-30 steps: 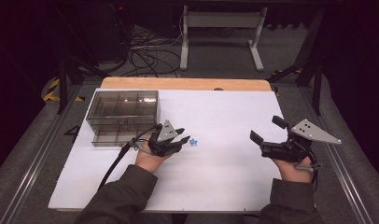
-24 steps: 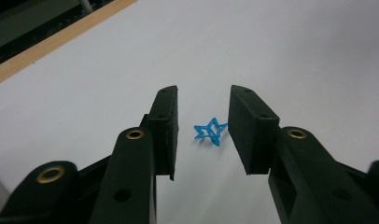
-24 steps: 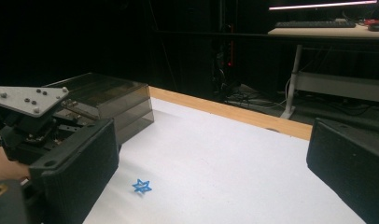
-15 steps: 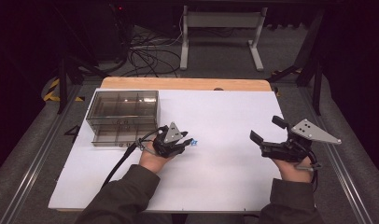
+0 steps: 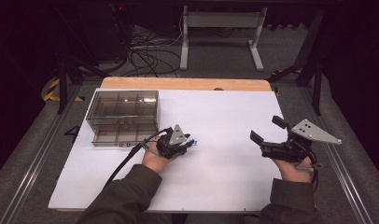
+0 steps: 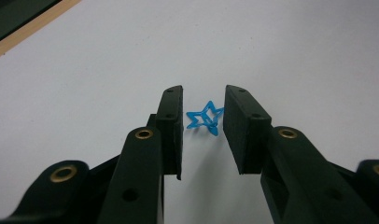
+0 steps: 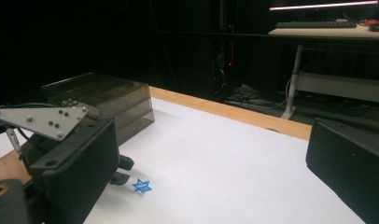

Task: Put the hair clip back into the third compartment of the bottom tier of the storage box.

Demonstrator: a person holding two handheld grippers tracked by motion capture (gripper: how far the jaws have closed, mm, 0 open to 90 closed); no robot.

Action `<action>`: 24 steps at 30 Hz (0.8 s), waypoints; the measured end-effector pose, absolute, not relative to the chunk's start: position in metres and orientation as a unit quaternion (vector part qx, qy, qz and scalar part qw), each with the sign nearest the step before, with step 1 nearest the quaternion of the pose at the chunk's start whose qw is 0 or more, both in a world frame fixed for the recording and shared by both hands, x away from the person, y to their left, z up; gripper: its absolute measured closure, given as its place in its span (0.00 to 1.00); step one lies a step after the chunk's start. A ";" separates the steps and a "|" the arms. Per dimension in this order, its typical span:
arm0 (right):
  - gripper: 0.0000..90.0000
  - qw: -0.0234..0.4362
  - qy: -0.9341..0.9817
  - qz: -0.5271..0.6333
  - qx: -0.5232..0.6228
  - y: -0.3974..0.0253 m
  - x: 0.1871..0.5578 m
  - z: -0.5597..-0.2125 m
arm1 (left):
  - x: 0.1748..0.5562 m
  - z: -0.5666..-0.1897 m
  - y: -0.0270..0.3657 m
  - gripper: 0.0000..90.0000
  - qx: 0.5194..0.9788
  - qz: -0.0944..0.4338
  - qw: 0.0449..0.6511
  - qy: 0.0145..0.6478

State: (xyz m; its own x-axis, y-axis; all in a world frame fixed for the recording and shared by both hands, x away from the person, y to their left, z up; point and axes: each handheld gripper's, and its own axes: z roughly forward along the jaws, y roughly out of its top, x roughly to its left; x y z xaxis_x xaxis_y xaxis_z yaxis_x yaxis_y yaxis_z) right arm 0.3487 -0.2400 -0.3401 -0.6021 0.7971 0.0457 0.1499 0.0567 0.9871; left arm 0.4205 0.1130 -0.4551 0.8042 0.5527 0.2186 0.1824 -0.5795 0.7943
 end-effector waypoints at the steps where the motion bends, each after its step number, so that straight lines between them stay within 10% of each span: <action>1: 0.04 0.274 0.673 0.590 0.352 -0.240 0.349 -0.340 | 0.420 -0.456 0.112 0.77 0.860 0.230 0.404 0.212; 24: 0.04 0.275 0.674 0.590 0.349 -0.240 0.348 -0.340 | 0.424 -0.466 0.094 0.84 0.885 0.279 0.344 0.143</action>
State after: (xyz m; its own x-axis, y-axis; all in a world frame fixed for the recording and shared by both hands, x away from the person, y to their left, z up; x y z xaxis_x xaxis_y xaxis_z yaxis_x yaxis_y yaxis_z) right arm 0.3483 -0.2401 -0.3397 -0.6055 0.7948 0.0413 0.1462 0.0600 0.9874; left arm 0.4238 0.0941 -0.4660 0.8031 0.4457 0.3954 0.0621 -0.7227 0.6883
